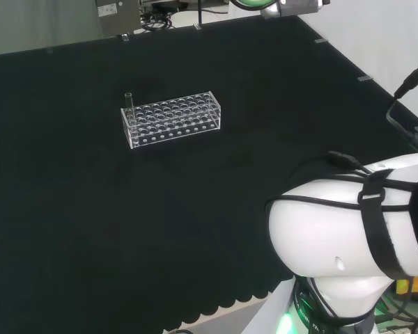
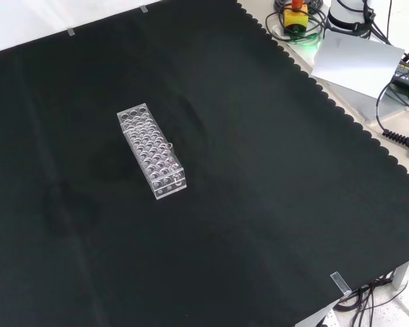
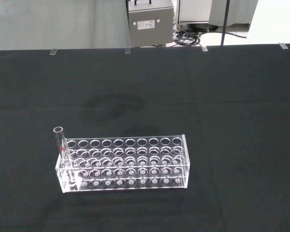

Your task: Pick up the test tube.

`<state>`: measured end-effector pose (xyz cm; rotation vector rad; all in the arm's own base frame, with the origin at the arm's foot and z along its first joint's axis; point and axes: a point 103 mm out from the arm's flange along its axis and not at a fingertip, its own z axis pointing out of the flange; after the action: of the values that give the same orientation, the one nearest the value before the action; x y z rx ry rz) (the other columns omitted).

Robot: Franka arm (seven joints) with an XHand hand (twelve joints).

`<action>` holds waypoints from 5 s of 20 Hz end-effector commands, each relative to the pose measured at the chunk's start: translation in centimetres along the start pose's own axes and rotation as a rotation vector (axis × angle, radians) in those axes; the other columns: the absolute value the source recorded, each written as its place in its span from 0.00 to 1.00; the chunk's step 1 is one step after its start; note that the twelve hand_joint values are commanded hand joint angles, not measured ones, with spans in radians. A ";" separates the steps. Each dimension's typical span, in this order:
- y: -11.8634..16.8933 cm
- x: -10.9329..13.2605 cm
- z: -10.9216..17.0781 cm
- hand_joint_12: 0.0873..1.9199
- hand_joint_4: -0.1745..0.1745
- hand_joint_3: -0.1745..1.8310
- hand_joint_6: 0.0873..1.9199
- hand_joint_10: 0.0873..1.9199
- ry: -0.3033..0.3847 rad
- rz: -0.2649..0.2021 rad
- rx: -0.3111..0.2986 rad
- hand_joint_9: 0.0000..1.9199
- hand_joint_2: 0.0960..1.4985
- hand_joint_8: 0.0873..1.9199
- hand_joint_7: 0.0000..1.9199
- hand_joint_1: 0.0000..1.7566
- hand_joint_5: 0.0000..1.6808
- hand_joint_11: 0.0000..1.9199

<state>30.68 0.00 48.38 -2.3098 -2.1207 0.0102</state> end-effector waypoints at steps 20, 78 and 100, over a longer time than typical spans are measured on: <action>9.6 3.5 2.0 0.84 0.33 0.28 0.00 0.49 0.002 -0.154 0.038 0.06 0.48 0.42 0.07 0.39 0.13 0.02; 25.9 14.8 24.6 0.76 0.16 0.38 0.26 0.35 -0.081 -0.431 0.512 0.44 0.41 0.38 0.45 0.50 0.33 0.18; 24.7 15.9 27.5 0.77 0.23 0.41 0.30 0.37 -0.159 -0.458 0.539 0.42 0.38 0.40 0.43 0.55 0.34 0.16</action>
<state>56.32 13.85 20.96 -1.5370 -2.2951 0.6748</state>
